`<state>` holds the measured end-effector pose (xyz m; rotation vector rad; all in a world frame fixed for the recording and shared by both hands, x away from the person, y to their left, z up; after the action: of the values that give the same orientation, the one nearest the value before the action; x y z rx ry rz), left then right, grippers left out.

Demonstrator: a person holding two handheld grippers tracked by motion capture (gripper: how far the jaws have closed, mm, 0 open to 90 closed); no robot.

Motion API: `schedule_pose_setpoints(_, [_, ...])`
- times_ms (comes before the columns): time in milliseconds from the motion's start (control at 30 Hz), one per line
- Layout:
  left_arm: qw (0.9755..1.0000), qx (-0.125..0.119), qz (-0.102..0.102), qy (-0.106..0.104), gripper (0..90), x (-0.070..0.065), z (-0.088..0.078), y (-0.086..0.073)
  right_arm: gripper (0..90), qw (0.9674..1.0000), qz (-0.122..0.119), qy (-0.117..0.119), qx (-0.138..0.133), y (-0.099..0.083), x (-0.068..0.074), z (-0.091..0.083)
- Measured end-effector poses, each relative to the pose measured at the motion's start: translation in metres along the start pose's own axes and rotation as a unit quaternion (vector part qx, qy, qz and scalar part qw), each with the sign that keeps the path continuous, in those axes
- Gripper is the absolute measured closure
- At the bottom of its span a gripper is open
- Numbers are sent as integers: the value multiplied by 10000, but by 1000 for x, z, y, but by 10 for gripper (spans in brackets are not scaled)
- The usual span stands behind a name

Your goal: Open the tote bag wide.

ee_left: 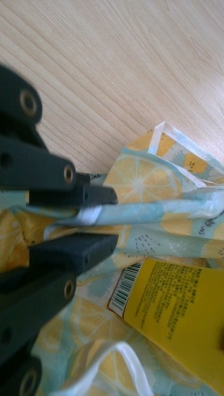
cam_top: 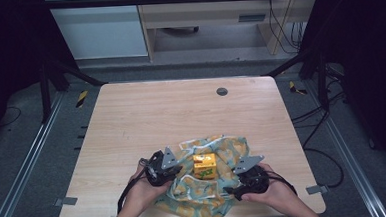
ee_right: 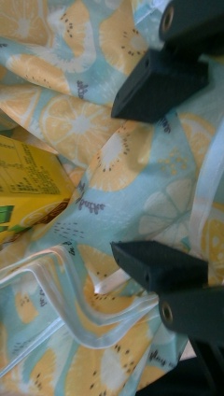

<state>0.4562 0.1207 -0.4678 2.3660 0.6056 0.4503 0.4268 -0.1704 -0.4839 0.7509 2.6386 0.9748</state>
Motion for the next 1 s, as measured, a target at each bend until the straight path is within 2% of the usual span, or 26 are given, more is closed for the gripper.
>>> schedule_pose_setpoints(100, [10000, -49, -7, 77, 838, 0, 0, -1, 457, 9999, -115, -80, 72, -1, 0, 2])
schedule_pose_setpoints(133, [9999, -91, -42, 101, 848, 0, 0, -1, 534, 9998, -164, -79, 65, -2, 0, 3])
schedule_pose_setpoints(200, [9996, -169, -130, 171, 858, 1, -1, -2, 658, 9997, -198, -32, 120, -3, 0, 3])
schedule_pose_setpoints(367, [9989, -279, -153, 348, 873, 5, -9, -4, 895, 9995, -241, 97, 169, -6, 0, 5])
schedule_pose_setpoints(600, [9976, -393, -210, 539, 880, 10, -19, -10, 900, 9996, -222, 162, 82, -12, -1, -7])
schedule_pose_setpoints(633, [9978, -336, -162, 548, 879, 11, -20, -13, 900, 9996, -230, 164, 94, -14, -1, -10])
schedule_pose_setpoints(700, [9978, -332, -210, 525, 879, 10, -18, -16, 900, 9995, -218, 208, 89, -18, 1, -14])
schedule_pose_setpoints(767, [9981, -245, -140, 544, 879, 10, -17, -21, 900, 9994, -215, 229, 137, -22, 3, -16])
schedule_pose_setpoints(800, [9981, -252, -185, 537, 879, 9, -15, -23, 900, 9993, -227, 261, 128, -23, 4, -17])
schedule_pose_setpoints(900, [9985, -61, -94, 536, 879, 9, -12, -30, 900, 9991, -229, 327, 151, -27, 6, -15])
schedule_pose_setpoints(933, [9984, -112, -157, 525, 879, 8, -11, -31, 900, 9989, -256, 336, 188, -27, 7, -14])
schedule_pose_setpoints(1000, [9985, -59, -111, 527, 879, 7, -10, -34, 900, 9988, -271, 380, 163, -27, 8, -12])
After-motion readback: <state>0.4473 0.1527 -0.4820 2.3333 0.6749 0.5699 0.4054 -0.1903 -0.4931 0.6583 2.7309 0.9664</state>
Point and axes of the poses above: each handheld gripper's, and its own axes: z roughly forward along the jaws, y roughly out of its top, x roughly to its left, the point moved 1 cm from there along z, roughly forward along the jaws, and after that the axes turned 2 degrees about -y, right-handed, at the moved point
